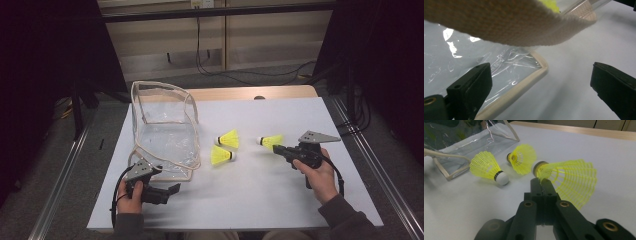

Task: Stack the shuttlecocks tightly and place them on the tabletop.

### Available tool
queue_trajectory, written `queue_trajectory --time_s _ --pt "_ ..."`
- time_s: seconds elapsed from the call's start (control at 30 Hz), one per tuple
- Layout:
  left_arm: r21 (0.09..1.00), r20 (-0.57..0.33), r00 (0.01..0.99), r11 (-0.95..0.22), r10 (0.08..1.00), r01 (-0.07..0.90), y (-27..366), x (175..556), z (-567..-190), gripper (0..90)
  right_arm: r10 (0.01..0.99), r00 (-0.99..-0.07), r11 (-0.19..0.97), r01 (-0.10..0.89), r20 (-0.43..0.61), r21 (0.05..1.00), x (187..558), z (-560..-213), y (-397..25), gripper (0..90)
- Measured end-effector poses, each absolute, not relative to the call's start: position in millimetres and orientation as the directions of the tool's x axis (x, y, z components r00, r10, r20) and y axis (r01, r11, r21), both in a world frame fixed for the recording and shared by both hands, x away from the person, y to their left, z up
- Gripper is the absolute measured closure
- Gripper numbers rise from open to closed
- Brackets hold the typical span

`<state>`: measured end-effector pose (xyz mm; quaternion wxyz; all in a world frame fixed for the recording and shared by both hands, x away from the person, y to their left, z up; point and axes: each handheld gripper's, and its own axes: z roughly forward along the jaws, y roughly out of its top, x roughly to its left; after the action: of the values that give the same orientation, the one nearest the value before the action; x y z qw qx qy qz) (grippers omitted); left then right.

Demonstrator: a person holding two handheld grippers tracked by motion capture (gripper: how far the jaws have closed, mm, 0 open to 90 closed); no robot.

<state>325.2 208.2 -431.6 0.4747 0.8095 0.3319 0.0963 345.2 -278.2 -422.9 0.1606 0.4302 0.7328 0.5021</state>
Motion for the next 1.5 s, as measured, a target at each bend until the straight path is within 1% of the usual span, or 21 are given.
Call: queue_trajectory --time_s 1.5 --pt "0.835 -0.158 0.767 -0.330 0.622 0.440 207.6 324.8 -431.4 3.9 0.777 -0.600 0.147 0.469 0.192 0.871 360.2 -425.4 -265.0 89.9"
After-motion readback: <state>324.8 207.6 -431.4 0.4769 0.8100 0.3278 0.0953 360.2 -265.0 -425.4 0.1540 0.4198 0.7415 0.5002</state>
